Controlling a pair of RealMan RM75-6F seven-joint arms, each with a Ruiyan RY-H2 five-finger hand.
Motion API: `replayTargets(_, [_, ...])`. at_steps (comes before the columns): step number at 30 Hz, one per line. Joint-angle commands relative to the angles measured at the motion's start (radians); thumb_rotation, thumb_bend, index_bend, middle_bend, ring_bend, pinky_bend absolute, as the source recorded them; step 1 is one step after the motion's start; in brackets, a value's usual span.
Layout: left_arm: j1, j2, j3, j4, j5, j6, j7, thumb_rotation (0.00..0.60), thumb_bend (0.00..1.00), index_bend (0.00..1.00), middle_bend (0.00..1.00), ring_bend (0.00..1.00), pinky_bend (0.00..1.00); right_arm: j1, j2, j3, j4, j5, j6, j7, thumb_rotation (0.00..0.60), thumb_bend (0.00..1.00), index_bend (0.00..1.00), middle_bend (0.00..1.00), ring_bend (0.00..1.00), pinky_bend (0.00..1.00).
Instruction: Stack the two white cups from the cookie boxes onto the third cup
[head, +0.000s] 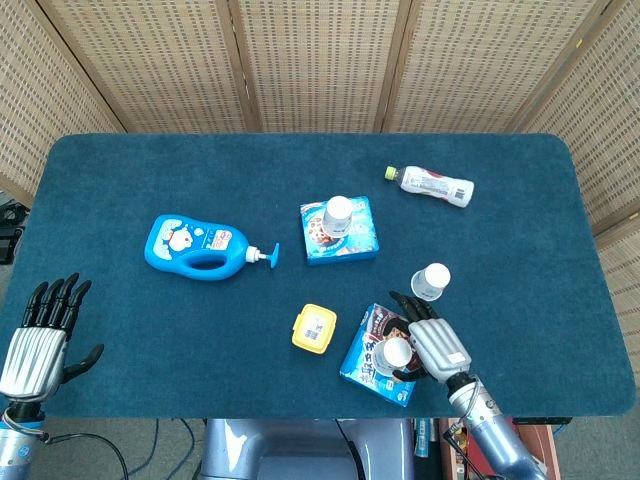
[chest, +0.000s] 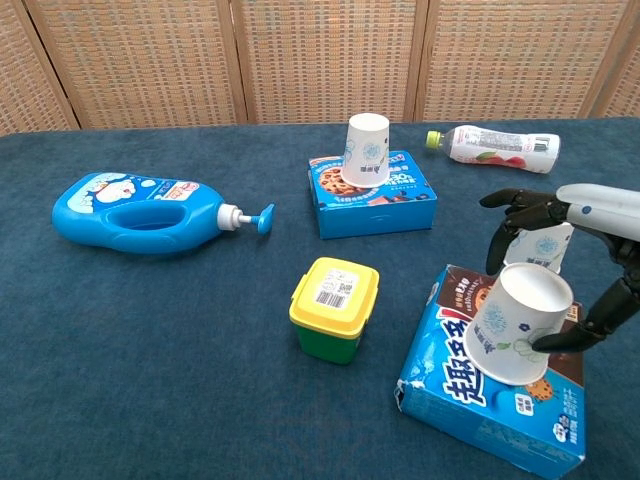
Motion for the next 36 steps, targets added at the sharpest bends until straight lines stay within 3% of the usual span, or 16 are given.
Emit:
replayTargets(1, [0.0,0.0,0.0,0.0,0.001,0.001,0.0,0.6,0.25,0.0,0.0,0.0,0.0,0.001,-0.002,-0.002,0.003,0.0,0.002,0.0,0.6,0.13,0.41,0.06,0.0,0.0])
replayTargets(8, [0.002,0.0,0.001,0.001,0.004,0.004,-0.002,0.6,0.25,0.0,0.0,0.0,0.0,-0.002,-0.003,-0.004,0.001,-0.003,0.017,-0.001,0.6,0.13,0.47,0.1,0.0,0.0])
replayTargets(23, [0.004,0.0,-0.001,0.003,0.006,0.01,-0.006,0.6,0.25,0.0,0.0,0.0,0.0,0.007,0.028,0.014,-0.039,-0.021,0.043,-0.018,0.6,0.13,0.48,0.12,0.0,0.0])
replayTargets(36, [0.007,0.001,-0.001,0.0,0.011,0.017,-0.003,0.6,0.25,0.0,0.0,0.0,0.0,0.062,0.13,0.124,-0.077,0.049,0.057,-0.054,0.6,0.13,0.48,0.12,0.0,0.0])
